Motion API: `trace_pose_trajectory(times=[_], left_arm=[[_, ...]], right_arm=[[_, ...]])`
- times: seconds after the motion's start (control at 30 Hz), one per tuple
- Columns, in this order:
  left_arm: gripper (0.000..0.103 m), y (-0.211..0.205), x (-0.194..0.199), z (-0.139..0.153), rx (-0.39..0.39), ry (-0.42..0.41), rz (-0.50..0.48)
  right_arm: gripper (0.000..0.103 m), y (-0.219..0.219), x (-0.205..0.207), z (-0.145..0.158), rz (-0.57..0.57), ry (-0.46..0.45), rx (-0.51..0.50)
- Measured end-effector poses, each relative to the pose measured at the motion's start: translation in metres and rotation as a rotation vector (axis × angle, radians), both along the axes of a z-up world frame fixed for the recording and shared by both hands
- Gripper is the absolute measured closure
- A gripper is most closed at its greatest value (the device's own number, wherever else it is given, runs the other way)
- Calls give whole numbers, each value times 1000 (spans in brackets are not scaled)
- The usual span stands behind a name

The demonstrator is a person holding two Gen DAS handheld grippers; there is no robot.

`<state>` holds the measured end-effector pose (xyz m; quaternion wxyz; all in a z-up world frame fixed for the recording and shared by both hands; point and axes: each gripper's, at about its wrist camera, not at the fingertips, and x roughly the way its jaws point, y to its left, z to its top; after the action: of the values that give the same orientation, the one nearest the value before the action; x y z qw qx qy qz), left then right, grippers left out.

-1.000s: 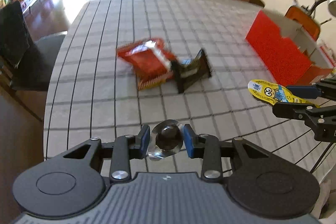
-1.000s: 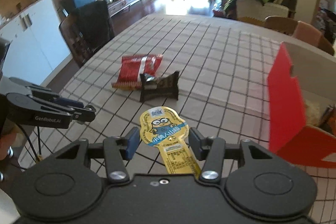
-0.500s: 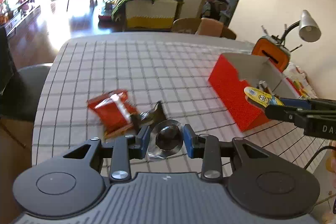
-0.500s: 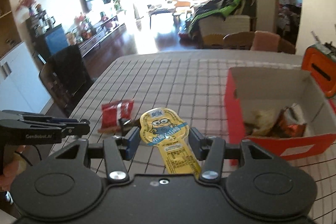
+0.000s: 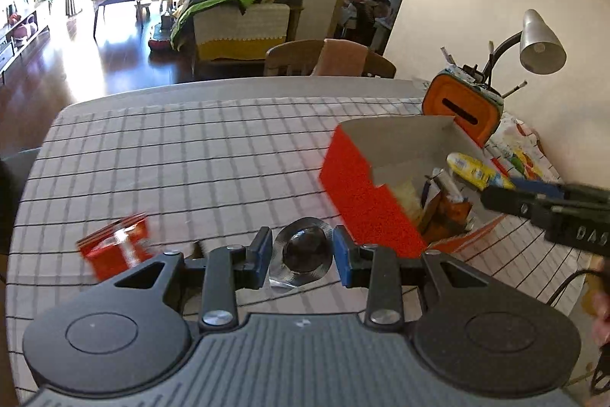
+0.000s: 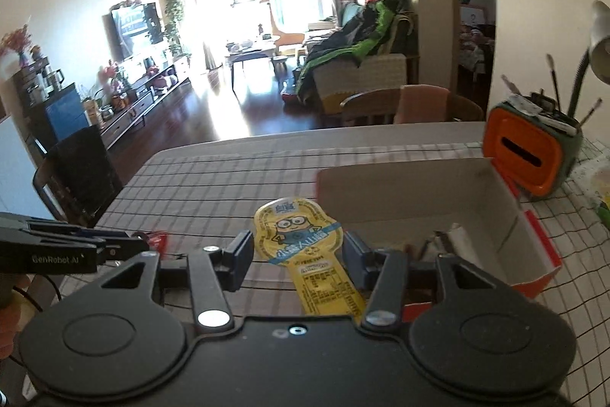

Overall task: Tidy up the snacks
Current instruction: 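Carry the foil candy and yellow Minion packet over the red box with both tools, then open both tools to drop the foil candy and Minion packet into the box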

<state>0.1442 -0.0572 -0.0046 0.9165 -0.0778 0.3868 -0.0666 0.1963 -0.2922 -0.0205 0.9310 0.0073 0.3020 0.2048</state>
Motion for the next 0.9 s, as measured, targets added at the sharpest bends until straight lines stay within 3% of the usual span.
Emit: trace_pose_trajectory(times=[0.2,0.4,0.53,0.9], left_arm=[[70,-51,40,-1,24,17,-20],[70,-93,77,-16,8,90,-22],[70,-120,98,-27,47,121,-36],[69,-179,136,-53,180,180,-107]], right_arm=[[53,-44,34,-11,-37,20,4],[53,-82,64,-31,-75,57,-1],[53,-102,79,-44,-71,79,-31],[53,-102,111,-69,-12,117,-112]])
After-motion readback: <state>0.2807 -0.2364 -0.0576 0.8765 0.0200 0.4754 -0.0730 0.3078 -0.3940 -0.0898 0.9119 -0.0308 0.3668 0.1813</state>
